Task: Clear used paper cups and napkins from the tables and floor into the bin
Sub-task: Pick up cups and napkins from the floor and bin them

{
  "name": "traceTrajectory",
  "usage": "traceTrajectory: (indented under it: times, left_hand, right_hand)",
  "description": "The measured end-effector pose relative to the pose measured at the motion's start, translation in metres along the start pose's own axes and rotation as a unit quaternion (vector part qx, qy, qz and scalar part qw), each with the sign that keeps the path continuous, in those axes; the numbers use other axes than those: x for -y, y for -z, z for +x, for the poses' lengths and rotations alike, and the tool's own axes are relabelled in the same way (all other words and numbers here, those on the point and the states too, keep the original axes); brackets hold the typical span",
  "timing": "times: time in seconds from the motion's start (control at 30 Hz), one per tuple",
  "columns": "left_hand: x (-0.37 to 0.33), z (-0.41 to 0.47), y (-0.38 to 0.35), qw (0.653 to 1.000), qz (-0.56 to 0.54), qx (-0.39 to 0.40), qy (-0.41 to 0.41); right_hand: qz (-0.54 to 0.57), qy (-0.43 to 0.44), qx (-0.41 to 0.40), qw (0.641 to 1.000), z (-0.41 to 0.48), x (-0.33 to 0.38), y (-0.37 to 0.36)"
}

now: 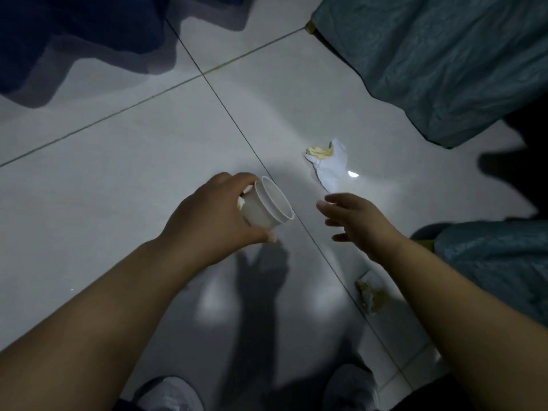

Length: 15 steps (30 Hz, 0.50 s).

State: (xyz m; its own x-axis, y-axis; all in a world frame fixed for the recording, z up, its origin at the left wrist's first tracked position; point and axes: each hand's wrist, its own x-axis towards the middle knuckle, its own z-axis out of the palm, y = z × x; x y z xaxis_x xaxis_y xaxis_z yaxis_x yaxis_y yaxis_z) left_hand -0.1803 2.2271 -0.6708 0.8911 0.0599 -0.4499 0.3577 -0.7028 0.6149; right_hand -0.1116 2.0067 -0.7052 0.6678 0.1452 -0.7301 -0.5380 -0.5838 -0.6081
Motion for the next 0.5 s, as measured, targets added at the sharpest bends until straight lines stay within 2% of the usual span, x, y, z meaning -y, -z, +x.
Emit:
traceTrajectory:
  times: [0.03,0.1,0.27,0.33,0.5]
  left_hand:
    - [0.000,-0.001,-0.002,1.000,-0.001,0.000,0.002]
    - [-0.001,-0.001,-0.005,1.000,0.006,0.006,0.001]
    - [-0.006,-0.003,-0.014,0.999,0.030,0.017,-0.008]
    - [-0.008,-0.003,-0.017,0.999,0.033,0.020,-0.009]
    - [-0.011,-0.006,-0.026,0.998,0.048,0.040,-0.015]
  right_hand:
    - [-0.076,-0.025,-0.038,0.996,0.006,-0.016,0.004]
    - [-0.201,-0.073,-0.063,0.975,0.010,-0.051,0.009]
    - [-0.365,-0.158,-0.035,0.917,0.002,-0.124,0.007]
    - [-0.391,-0.171,-0.043,0.903,0.000,-0.146,0.002]
    - [-0.396,-0.203,-0.048,0.894,0.000,-0.179,-0.015]
